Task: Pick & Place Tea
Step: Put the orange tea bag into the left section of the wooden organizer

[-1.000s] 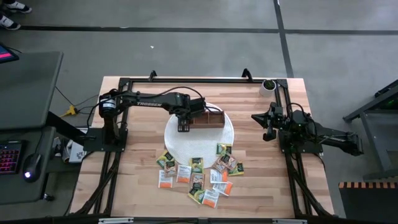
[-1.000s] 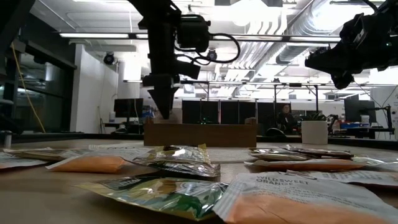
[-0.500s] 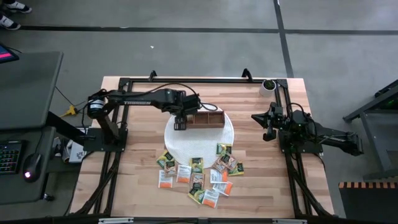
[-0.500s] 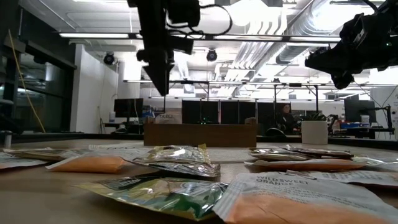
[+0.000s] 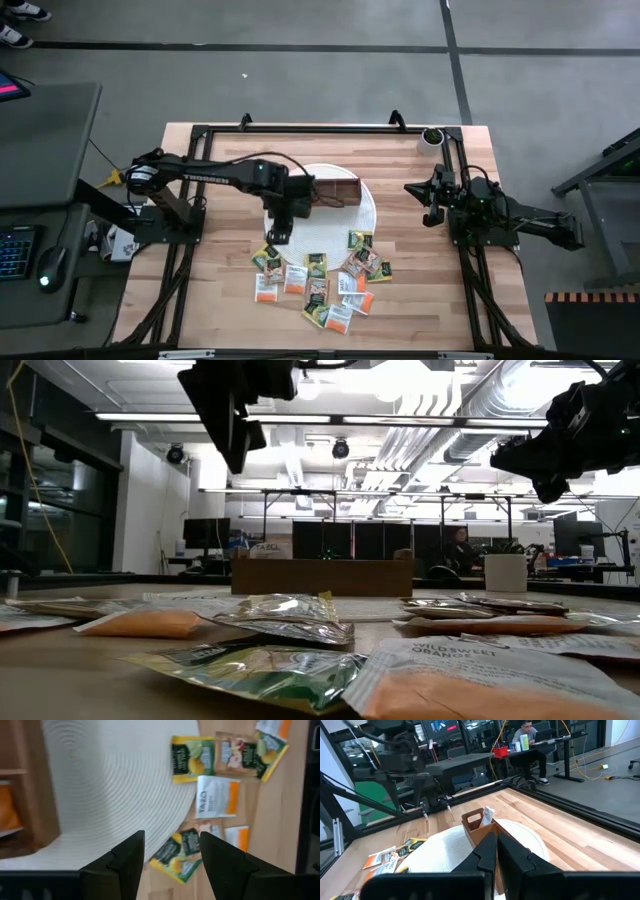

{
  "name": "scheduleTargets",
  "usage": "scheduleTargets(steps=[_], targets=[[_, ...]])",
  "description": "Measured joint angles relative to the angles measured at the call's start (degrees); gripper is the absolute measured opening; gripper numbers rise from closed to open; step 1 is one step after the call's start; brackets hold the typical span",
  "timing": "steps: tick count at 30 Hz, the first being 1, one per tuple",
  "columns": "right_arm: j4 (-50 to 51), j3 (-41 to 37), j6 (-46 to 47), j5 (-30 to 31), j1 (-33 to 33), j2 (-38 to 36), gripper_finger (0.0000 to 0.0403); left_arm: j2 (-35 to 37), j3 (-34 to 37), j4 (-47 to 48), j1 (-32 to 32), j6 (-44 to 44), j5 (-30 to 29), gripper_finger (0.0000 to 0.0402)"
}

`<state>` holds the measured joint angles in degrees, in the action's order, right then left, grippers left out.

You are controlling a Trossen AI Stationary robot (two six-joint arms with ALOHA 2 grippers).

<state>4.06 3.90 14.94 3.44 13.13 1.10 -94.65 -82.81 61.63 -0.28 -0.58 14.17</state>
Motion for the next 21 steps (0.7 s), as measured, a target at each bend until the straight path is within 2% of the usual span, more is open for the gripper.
scheduleTargets(steps=[15,21], targets=[[-0.01,0.0,0.0,0.02,0.0,0.0,0.0012,-0.04,13.8,-18.01,-9.3,2.41,7.36,0.0189],[-0.01,0.0,0.0,0.0,0.0,0.01,0.0012,-0.07,18.02,-23.39,-11.15,2.74,7.46,0.0198]])
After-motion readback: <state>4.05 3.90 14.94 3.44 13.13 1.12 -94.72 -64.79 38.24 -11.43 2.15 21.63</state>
